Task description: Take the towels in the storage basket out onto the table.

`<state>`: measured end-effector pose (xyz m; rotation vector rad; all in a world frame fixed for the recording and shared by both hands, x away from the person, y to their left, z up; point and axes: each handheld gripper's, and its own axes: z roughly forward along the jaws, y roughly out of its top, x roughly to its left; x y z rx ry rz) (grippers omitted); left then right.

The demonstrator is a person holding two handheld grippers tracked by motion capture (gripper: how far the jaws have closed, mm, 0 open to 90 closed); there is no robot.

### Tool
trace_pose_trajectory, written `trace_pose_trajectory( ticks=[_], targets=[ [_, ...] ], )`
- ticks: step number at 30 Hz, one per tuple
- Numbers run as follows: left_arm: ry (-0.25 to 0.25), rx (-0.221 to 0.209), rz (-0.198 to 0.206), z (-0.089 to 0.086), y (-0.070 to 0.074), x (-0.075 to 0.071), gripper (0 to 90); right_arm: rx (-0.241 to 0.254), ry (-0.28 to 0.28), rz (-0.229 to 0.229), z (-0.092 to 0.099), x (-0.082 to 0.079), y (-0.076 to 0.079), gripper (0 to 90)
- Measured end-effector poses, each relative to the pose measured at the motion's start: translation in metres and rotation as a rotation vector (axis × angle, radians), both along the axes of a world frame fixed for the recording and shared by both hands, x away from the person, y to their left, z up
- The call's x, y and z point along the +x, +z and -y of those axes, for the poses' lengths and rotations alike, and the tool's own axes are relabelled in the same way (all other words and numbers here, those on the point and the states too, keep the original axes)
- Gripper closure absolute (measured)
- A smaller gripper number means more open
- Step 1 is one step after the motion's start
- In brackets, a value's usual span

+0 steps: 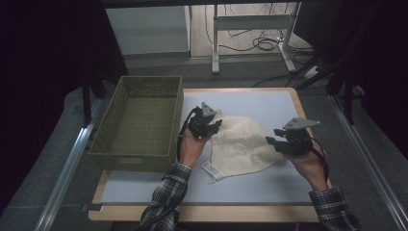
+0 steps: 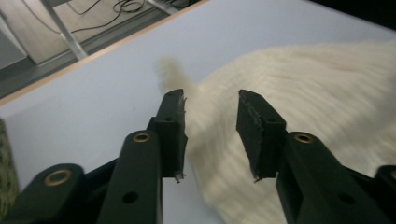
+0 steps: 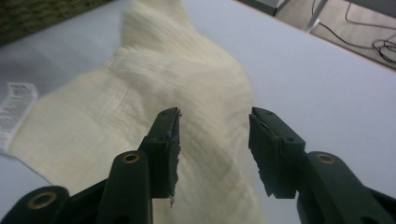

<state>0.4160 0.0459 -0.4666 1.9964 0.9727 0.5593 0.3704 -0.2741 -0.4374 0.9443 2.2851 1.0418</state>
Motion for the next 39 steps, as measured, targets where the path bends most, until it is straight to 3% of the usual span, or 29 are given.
trace_pose_trajectory(
  ticks=[3, 7, 13, 17, 20, 24, 26, 28, 29, 31, 32, 36, 39],
  targets=[
    [0.004, -0.03, -0.02, -0.004, -0.006, -0.007, 49.6, 0.04, -0.042, -0.016, 0.017, 0.002, -0.005, 51.6],
    [-0.057, -0.03, -0.052, -0.002, -0.015, -0.03, 42.0, 0.046, -0.078, -0.03, 0.038, 0.0, -0.01, 52.0],
    [-0.154, -0.012, -0.106, -0.002, -0.035, -0.071, 38.6, 0.094, -0.089, -0.078, 0.068, -0.016, -0.026, 52.0],
    [-0.206, -0.014, -0.142, -0.006, -0.047, -0.093, 38.1, 0.098, -0.08, -0.088, 0.086, -0.034, -0.038, 51.8],
    [-0.243, -0.024, -0.168, -0.007, -0.057, -0.104, 37.9, 0.119, -0.05, -0.128, 0.092, -0.039, -0.052, 50.1],
    [-0.267, 0.002, -0.177, 0.0, -0.072, -0.11, 37.7, 0.077, -0.018, -0.132, 0.081, -0.032, -0.07, 50.1],
    [-0.251, 0.04, -0.148, 0.003, -0.075, -0.112, 40.2, 0.06, -0.022, -0.121, 0.073, -0.024, -0.076, 60.7],
    [-0.249, 0.052, -0.135, 0.003, -0.074, -0.113, 51.4, 0.06, -0.032, -0.131, 0.068, -0.019, -0.076, 77.3],
    [-0.25, 0.057, -0.133, 0.003, -0.074, -0.114, 62.2, 0.077, -0.017, -0.138, 0.066, -0.019, -0.073, 84.3],
    [-0.262, 0.065, -0.136, 0.001, -0.072, -0.114, 80.0, 0.088, -0.005, -0.148, 0.063, -0.023, -0.066, 86.6],
    [-0.27, 0.07, -0.137, -0.001, -0.07, -0.115, 83.5, 0.088, 0.002, -0.152, 0.061, -0.027, -0.06, 86.7],
    [-0.267, 0.033, -0.112, -0.016, -0.048, -0.125, 85.0, 0.073, 0.023, -0.14, 0.061, -0.056, -0.034, 86.2],
    [-0.273, 0.033, -0.101, -0.027, -0.034, -0.144, 84.7, 0.079, 0.04, -0.161, 0.063, -0.075, -0.027, 80.9]
  ],
)
